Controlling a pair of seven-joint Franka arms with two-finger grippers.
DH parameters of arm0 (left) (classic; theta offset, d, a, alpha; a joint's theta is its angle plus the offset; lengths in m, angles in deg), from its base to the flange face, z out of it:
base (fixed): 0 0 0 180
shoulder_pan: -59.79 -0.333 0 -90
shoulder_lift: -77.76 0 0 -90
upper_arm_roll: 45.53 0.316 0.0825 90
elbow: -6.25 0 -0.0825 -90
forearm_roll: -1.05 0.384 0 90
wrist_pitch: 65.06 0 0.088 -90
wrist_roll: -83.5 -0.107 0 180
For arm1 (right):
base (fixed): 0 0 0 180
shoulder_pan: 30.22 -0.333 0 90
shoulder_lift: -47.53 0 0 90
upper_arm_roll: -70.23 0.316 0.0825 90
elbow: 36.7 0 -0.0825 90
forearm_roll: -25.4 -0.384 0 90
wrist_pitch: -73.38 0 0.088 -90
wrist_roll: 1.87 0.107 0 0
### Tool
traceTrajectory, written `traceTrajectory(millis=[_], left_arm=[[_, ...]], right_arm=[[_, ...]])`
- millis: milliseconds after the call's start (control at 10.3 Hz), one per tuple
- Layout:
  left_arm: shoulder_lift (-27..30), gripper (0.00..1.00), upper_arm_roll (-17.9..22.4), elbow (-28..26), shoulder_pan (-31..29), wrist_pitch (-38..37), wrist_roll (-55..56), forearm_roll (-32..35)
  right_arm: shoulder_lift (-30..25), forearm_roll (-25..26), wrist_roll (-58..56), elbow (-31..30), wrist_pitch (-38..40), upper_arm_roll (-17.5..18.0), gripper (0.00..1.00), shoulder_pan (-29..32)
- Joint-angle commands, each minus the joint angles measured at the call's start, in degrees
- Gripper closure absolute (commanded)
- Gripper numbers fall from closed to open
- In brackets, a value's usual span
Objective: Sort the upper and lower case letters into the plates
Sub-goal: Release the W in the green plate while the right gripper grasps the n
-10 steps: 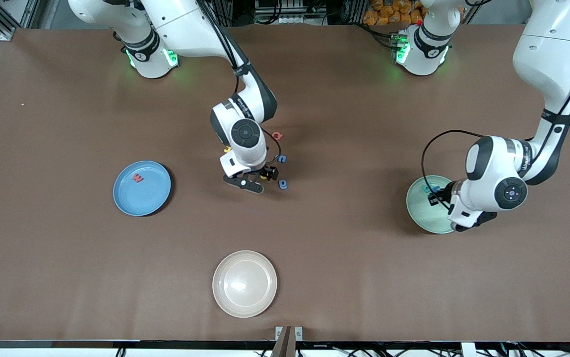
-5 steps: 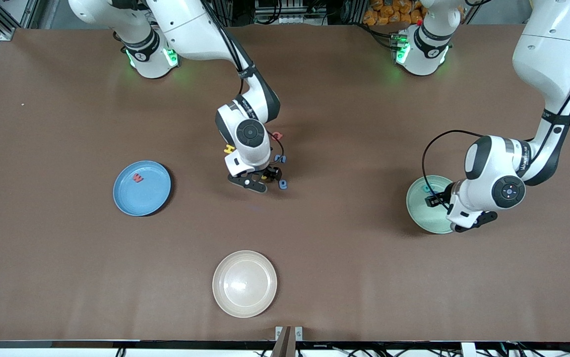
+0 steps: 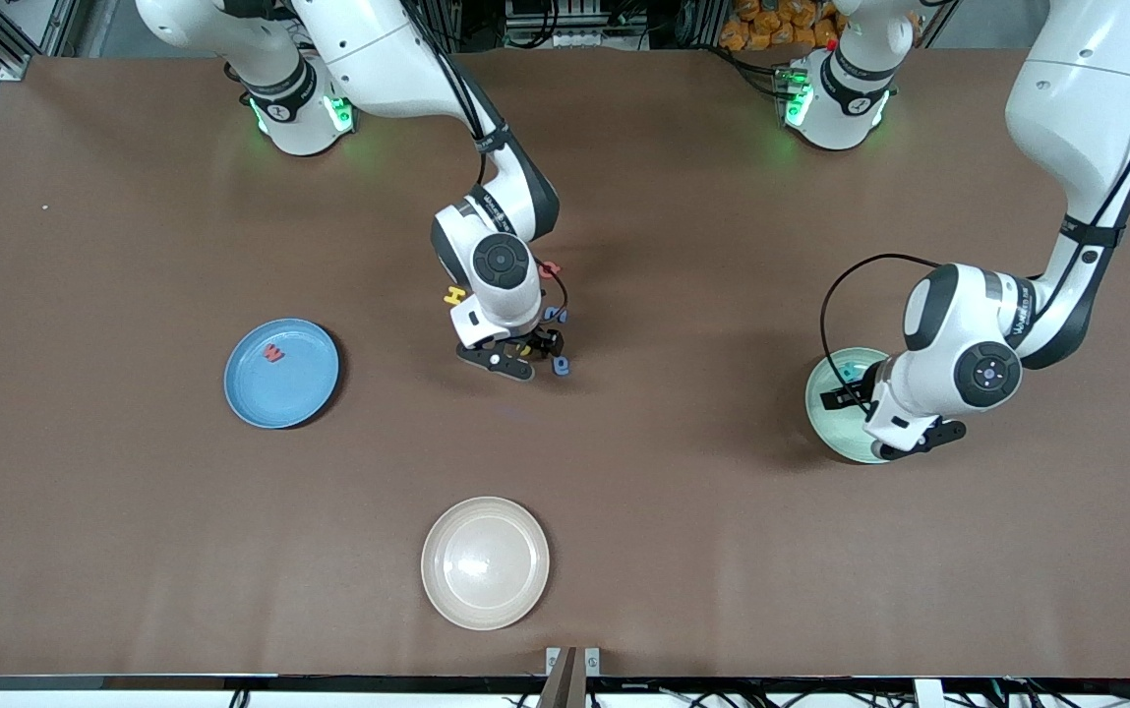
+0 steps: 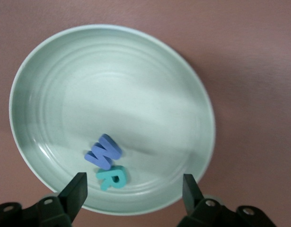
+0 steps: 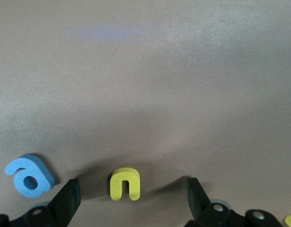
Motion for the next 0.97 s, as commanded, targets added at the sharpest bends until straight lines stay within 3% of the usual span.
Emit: traceTrajectory(millis=[0,97,194,387,871], left_arm=[[3.4,0.03,-3.2,-0.9,-0.1,-1.7,1.6,0.3],[3.3,0.03,-4.8,-0.7,-0.1,-1.7,4.7,0.3],[3.2,0.04,-5.9,-0.4,-0.1,-1.7,6.9,0.2],[3.0,0.04,-7.4,0.3,0.3,-1.8,11.7,-4.2],[2.8,0.0,-13.1,0.2,1.2,-4.3,23.3,-4.8]], right_arm=[[0.6,-0.9,0.9,1.0,0.0,-0.3,0.22,-0.6],[0.5,-0.9,0.9,1.0,0.0,-0.3,0.94,-0.6],[0.4,-0.9,0.9,1.0,0.0,-0.3,1.0,-0.6],[0.4,-0.8,0.3,0.9,0.0,-0.3,1.0,-0.8],[-2.8,-0.7,-2.4,0.9,0.8,-1.0,1.0,0.7]])
